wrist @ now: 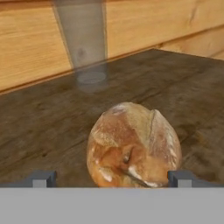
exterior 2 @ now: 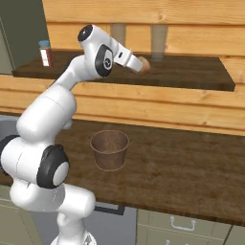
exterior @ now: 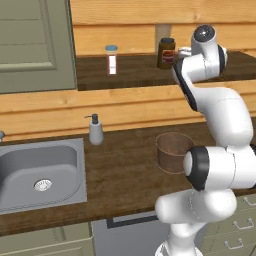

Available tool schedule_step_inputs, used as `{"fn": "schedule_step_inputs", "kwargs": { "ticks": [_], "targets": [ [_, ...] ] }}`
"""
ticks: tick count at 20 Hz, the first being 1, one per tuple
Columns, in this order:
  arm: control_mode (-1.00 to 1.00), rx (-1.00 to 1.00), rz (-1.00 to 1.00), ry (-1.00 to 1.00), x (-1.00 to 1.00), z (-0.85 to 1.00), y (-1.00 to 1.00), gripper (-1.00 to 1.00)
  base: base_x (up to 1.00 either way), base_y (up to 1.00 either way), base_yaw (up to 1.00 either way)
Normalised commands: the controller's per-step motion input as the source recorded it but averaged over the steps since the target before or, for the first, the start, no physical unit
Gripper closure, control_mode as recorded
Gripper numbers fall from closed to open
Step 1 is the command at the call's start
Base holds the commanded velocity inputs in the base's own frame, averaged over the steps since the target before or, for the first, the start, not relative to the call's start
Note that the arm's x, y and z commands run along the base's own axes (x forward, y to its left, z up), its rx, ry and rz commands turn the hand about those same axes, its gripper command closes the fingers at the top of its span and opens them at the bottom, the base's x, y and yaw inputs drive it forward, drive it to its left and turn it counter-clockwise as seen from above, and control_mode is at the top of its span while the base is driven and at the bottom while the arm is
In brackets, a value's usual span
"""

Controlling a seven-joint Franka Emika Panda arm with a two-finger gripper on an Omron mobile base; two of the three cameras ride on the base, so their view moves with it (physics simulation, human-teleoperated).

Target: Open the cabinet, pick up the bread from the cabinet and place it in the basket. Then move the basket to the dining counter.

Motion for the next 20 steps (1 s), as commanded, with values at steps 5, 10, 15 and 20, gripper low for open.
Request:
{"fn": "schedule_step_inputs", "kwargs": {
  "ticks": [5, 10, 15, 20],
  "targets": [
    [-1.0, 0.0, 0.0, 0.02, 0.17, -0.09, -0.02, -1.0, 0.0, 0.0, 0.0],
    [-1.0, 0.0, 0.0, 0.0, -0.02, -0.1, -0.11, -1.0, 0.0, 0.0, 0.0],
    [-1.0, 0.0, -0.06, -0.04, -0.1, -0.09, -0.05, -1.0, 0.0, 0.0, 0.0],
    [-1.0, 0.0, -0.06, -0.03, -0.06, -0.01, -0.02, -1.0, 0.0, 0.0, 0.0]
  ]
}}
